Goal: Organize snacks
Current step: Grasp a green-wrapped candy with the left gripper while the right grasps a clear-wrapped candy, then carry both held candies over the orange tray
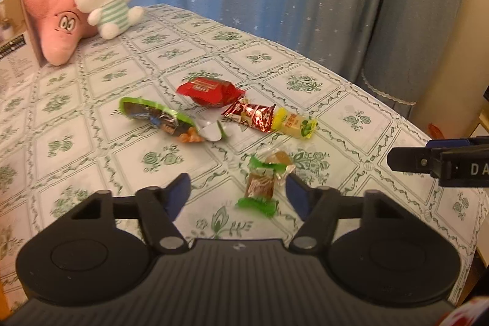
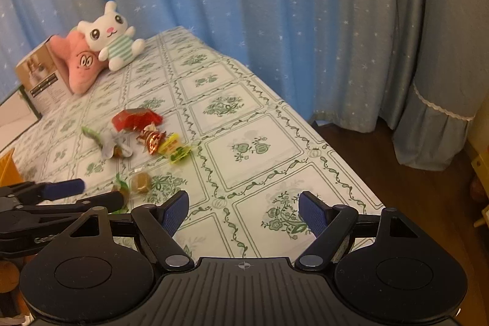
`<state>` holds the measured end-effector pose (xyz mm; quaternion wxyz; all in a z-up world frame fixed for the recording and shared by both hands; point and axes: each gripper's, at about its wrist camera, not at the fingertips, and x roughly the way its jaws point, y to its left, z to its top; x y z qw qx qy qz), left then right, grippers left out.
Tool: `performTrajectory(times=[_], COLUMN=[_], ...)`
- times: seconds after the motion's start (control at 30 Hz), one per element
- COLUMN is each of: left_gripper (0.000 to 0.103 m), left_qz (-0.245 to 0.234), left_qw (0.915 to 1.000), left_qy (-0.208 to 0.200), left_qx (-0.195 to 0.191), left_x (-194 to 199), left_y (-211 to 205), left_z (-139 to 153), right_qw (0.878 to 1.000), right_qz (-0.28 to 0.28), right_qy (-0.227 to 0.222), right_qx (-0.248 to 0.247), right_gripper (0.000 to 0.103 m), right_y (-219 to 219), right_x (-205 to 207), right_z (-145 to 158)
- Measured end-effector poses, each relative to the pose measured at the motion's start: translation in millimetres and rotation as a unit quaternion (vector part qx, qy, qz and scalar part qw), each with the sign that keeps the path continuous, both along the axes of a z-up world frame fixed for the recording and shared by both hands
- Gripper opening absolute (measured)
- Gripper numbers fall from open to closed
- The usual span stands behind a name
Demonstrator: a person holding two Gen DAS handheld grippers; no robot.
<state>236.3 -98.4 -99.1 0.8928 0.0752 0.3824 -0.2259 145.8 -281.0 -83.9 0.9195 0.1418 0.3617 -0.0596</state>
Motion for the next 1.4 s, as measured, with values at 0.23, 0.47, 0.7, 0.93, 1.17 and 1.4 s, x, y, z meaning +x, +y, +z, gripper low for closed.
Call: performTrajectory(times=[0.23,0.47,0.7,0.93,1.17,1.4], left_gripper=[0.031,0.018,0.018,0.019,0.028,0.03], left_qz=[-0.021,0.009,0.106,0.137,0.139,0.138], left_qw=[0.9997,0.9999,0.9942,0.9906,0.9901,0.9903], left_qy=[0.014,0.013,0.002,0.0,0.002,-0.005], left_qx=[-0.006,-0.007,0.016,-0.001,-0.019,-0.017], left_x=[7,-5,-26,-35,-40,-41], left_y=[-5,13,51,71,75,76], left_z=[-10,-4,-1,-5,-9,-9], right_qw=[1.0,1.0,0.997,0.993,0.992,0.987], right_qz=[-0.007,0.006,0.06,0.101,0.12,0.155], right_qy=[-0.001,-0.002,-0.013,-0.012,-0.015,-0.018], right_qx=[0.005,0.002,0.035,0.058,0.022,-0.046], right_gripper=[0.079,0.079,0.078,0.058,0.053,0.033], right_y=[1,8,28,55,79,102], right_x=[3,6,20,53,73,74], right_z=[0,-2,-5,-16,-24,-29])
